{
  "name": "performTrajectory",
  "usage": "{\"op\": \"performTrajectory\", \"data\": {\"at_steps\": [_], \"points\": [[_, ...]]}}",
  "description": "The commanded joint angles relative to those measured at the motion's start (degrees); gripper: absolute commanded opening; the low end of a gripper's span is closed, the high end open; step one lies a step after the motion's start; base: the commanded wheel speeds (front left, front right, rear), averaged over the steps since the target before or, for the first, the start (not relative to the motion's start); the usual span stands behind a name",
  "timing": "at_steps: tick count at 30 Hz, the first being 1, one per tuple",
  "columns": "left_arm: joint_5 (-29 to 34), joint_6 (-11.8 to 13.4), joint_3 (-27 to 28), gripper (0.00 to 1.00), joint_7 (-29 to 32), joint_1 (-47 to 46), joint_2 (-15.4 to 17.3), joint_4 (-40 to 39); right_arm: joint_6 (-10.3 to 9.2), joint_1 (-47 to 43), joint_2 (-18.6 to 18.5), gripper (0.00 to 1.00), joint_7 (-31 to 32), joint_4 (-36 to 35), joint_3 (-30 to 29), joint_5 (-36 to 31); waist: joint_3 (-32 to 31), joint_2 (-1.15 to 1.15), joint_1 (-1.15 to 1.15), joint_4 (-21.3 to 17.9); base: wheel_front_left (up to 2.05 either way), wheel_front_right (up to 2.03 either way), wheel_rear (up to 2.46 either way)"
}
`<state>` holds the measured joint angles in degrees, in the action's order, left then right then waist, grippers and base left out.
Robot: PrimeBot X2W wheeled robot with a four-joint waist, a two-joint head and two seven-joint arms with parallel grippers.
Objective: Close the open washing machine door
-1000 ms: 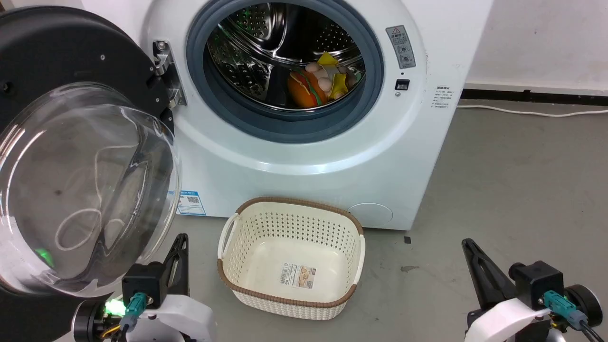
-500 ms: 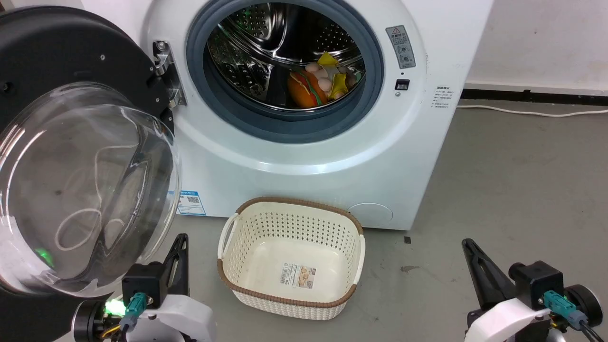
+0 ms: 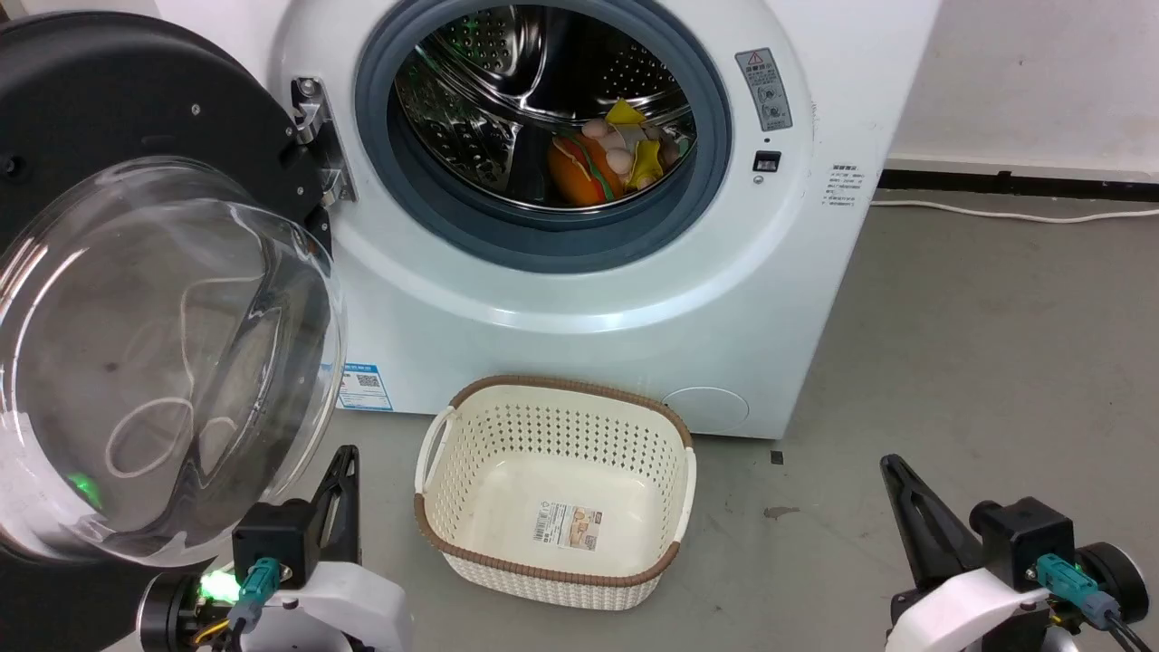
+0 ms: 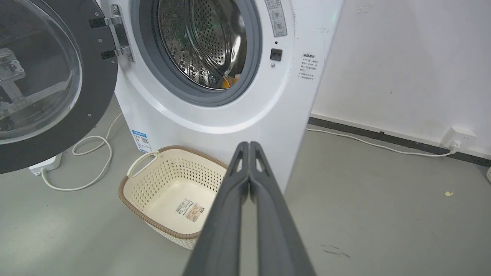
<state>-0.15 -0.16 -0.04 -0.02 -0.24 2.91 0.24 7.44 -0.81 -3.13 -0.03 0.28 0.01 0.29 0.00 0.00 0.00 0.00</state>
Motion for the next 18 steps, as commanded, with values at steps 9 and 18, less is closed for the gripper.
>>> {"op": "performTrajectory", "data": {"at_steps": [9, 18], "points": [[-0.2, 0.0, -0.1, 1.0, -0.7, 0.0, 0.0, -0.1, 0.0, -0.1, 0.0, 1.0, -0.7, 0.0, -0.2, 0.8, 0.0, 0.0, 0.0, 0.1, 0.0, 0.0, 0.0], [-0.6, -0.1, -0.3, 1.0, -1.8, 0.1, 0.0, -0.2, 0.01, -0.3, 0.0, 1.0, -1.8, -0.1, -0.4, 1.1, 0.0, 0.0, 0.0, 1.1, 0.0, 0.0, 0.0]]}}
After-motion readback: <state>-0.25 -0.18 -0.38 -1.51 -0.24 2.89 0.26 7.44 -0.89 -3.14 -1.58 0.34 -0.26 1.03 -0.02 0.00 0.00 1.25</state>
